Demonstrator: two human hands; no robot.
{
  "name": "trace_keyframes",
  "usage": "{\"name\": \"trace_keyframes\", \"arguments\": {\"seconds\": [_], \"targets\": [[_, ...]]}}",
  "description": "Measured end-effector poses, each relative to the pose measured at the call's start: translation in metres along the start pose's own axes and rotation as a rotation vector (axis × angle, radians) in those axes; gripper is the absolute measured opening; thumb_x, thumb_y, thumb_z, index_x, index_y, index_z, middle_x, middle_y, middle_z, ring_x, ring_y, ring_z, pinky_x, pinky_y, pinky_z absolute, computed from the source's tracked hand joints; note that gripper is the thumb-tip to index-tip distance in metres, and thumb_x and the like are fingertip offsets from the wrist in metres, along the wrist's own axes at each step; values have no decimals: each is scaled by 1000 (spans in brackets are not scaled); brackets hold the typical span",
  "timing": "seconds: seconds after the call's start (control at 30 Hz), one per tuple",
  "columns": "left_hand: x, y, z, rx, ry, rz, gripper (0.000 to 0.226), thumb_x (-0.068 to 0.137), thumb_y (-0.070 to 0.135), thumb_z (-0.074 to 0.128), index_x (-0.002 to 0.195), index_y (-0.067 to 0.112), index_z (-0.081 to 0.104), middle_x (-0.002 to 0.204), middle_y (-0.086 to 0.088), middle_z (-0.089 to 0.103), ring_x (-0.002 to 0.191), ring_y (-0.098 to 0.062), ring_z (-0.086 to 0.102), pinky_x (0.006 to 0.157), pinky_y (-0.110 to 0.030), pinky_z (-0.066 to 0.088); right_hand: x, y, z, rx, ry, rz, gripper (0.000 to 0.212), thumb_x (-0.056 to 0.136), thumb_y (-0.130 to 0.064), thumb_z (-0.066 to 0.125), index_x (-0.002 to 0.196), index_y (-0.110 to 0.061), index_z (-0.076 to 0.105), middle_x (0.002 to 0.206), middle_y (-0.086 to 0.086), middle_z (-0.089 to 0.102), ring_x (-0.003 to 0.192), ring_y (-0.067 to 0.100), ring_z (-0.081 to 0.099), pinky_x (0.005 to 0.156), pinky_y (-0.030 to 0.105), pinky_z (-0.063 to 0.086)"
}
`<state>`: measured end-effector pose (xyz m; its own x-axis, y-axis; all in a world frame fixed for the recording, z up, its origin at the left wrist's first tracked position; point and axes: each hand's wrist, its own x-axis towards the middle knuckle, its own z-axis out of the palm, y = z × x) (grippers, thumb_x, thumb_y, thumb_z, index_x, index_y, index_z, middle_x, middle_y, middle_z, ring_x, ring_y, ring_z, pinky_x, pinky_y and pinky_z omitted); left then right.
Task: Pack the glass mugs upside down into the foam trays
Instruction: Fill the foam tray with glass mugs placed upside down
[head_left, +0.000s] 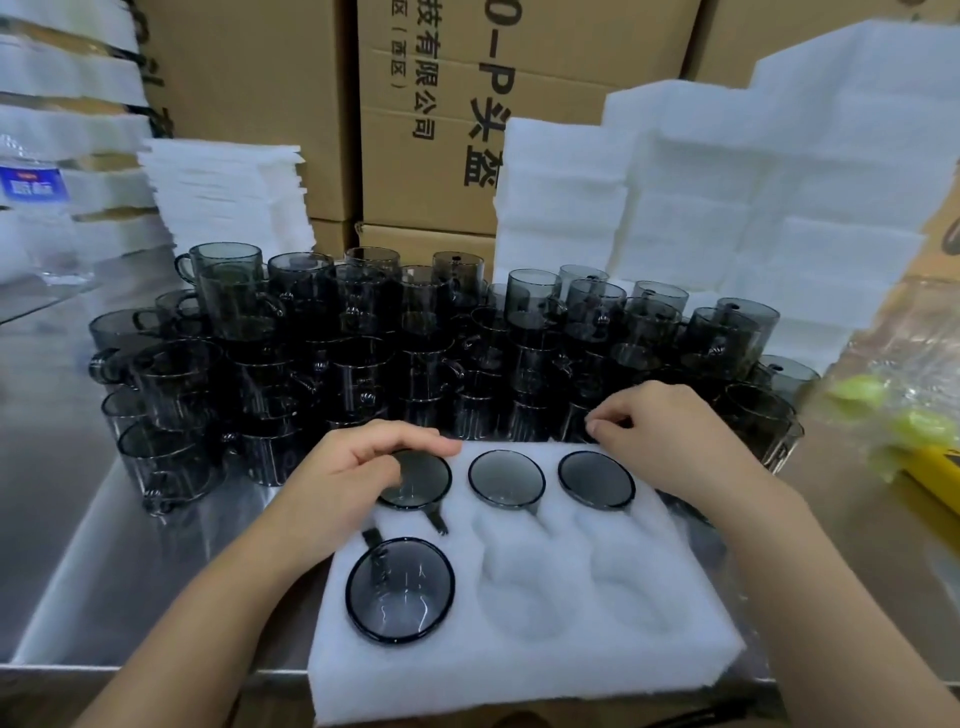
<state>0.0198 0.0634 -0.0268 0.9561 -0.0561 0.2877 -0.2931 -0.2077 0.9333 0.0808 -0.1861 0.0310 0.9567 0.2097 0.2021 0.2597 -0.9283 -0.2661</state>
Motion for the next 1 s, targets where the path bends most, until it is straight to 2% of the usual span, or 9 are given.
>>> {"name": "trace_keyframes", "arguments": {"seconds": [0.13, 0.33, 0.4, 0.5, 0.57, 0.67, 0.77, 0.9, 1.0], "targets": [[1, 0, -1, 7, -16, 15, 75, 76, -26, 35, 79, 36, 77, 103, 13, 73, 111, 5, 58, 95, -21, 42, 11, -9, 2, -19, -146, 67, 34, 91, -36, 57, 81, -8, 74, 46, -5, 52, 45, 16, 46, 38, 17, 34], [2, 0, -1, 12, -37, 33, 74, 76, -27, 35, 76, 34, 78, 100, 12, 74, 108, 0, 61, 97, -25, 43, 20, -20, 0, -29, -161, 86, 20, 83, -21, 63, 78, -3, 70, 89, 8, 74, 69, 23, 62, 65, 32, 53], [1, 1, -1, 35, -51, 62, 58, 78, -14, 41, 79, 32, 77, 102, 12, 73, 110, 1, 59, 98, -20, 41, 19, -23, 0, -48, -133, 55, 17, 82, -16, 61, 71, -5, 68, 81, 8, 72, 73, 27, 65, 62, 32, 52], [0, 1, -1, 93, -92, 113, 40, 71, 8, 45, 81, 31, 77, 103, 16, 72, 112, 1, 56, 95, -12, 39, 15, -23, 3, -49, -73, 36, 28, 81, -14, 56, 55, -11, 49, 68, 7, 63, 58, 23, 48, 49, 25, 36], [1, 1, 0, 133, -90, 144, 31, 73, 14, 51, 80, 30, 77, 102, 17, 72, 110, 0, 57, 95, -14, 38, 12, -22, 3, -31, -17, 34, 22, 83, -16, 54, 62, -10, 51, 66, 11, 59, 57, 20, 42, 52, 26, 35], [5, 2, -1, 225, -114, 161, 14, 74, 25, 67, 85, 30, 75, 102, 19, 69, 106, -1, 57, 94, -17, 38, 9, -20, 0, 51, 100, 26, 21, 86, -20, 54, 76, -4, 63, 74, 13, 68, 61, 26, 56, 57, 33, 48], [9, 7, -6, 332, -251, 79, 32, 68, 36, 81, 98, 43, 72, 111, 29, 58, 113, 4, 50, 94, -13, 32, 6, -17, -8, 178, 219, 9, 21, 88, -23, 54, 77, -9, 65, 70, 8, 67, 56, 14, 52, 54, 27, 46], [16, 14, -9, 395, -378, -44, 53, 59, 58, 76, 109, 61, 59, 126, 43, 41, 120, 21, 35, 91, -8, 27, -1, -19, -19, 446, 332, 0, 22, 92, -28, 52, 75, -21, 64, 50, -15, 59, 39, -5, 47, 39, 8, 32], [23, 17, -7, 444, -393, -63, 54, 60, 57, 77, 109, 64, 56, 130, 44, 36, 120, 24, 31, 89, -7, 26, -6, -25, -17, 712, 324, -2, 18, 97, -26, 44, 88, -22, 59, 66, -19, 68, 47, 1, 62, 44, 11, 39]]}}
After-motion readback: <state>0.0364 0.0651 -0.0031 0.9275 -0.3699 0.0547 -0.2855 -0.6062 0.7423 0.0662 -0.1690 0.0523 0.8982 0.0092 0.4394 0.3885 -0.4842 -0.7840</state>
